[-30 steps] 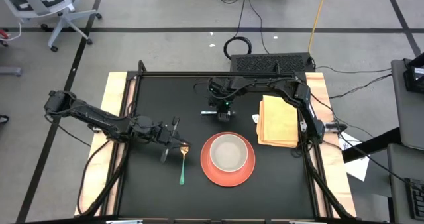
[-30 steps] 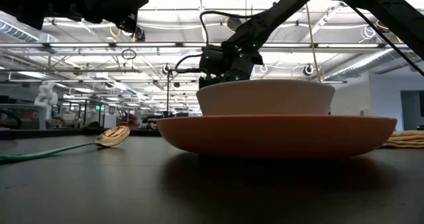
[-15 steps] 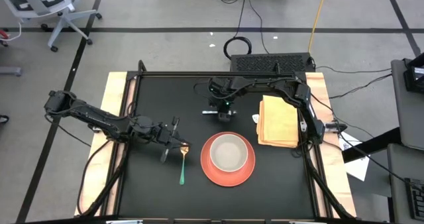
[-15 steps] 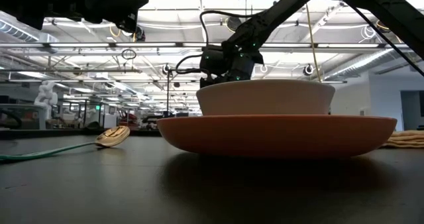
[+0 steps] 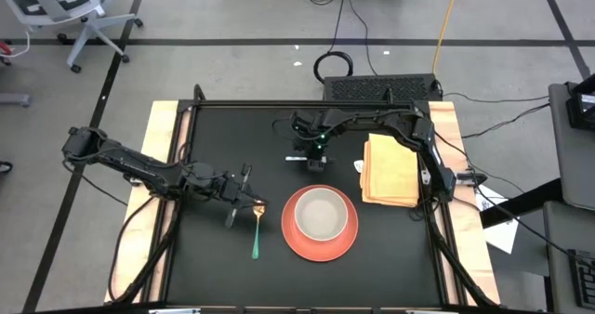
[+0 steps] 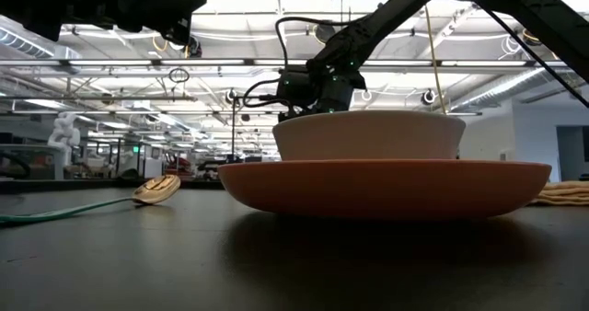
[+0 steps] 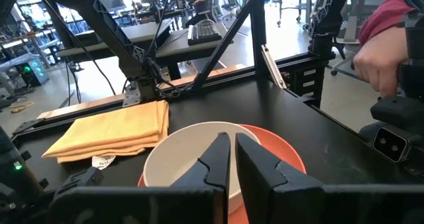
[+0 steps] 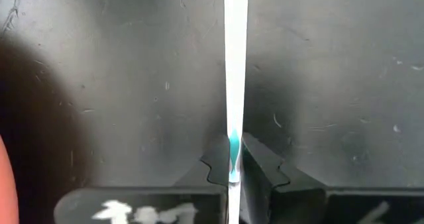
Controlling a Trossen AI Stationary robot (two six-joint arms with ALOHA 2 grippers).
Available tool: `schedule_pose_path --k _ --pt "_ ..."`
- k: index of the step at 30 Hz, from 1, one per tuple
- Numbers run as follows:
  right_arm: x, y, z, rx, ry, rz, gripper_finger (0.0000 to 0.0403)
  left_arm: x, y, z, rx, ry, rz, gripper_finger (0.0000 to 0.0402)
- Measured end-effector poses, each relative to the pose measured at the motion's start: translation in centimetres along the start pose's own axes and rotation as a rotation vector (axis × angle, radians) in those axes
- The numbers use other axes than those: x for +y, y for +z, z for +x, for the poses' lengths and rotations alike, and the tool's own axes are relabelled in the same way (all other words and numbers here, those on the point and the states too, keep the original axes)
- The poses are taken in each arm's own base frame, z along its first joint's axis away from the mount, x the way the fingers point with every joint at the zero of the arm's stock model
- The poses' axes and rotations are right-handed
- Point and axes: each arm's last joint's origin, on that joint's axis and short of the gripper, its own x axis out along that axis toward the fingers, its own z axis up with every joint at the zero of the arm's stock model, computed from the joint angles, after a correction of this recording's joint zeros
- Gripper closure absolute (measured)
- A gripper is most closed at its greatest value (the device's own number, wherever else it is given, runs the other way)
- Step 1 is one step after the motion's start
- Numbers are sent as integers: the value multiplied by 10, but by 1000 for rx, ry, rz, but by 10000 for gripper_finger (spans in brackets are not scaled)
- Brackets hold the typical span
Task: Set table place
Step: Put the green patterned fork on the orange plate to the left of the white bowl
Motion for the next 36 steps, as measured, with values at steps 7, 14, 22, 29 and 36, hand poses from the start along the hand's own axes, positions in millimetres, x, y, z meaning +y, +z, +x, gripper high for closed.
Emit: schedule_pose_path --k 7,14,22,29,36 --pt "0 0 1 0 5 1 394 0 0 0 -2 0 0 371" --pt "0 1 2 -12 5 -1 360 0 0 0 -1 0 0 371" --pt "0 1 2 -21 7 0 316 0 0 0 1 0 0 371" --pt "0 2 1 -24 5 -1 306 0 0 0 1 0 0 371" --pt "1 3 -8 -44 -7 -7 305 0 0 0 2 0 0 371"
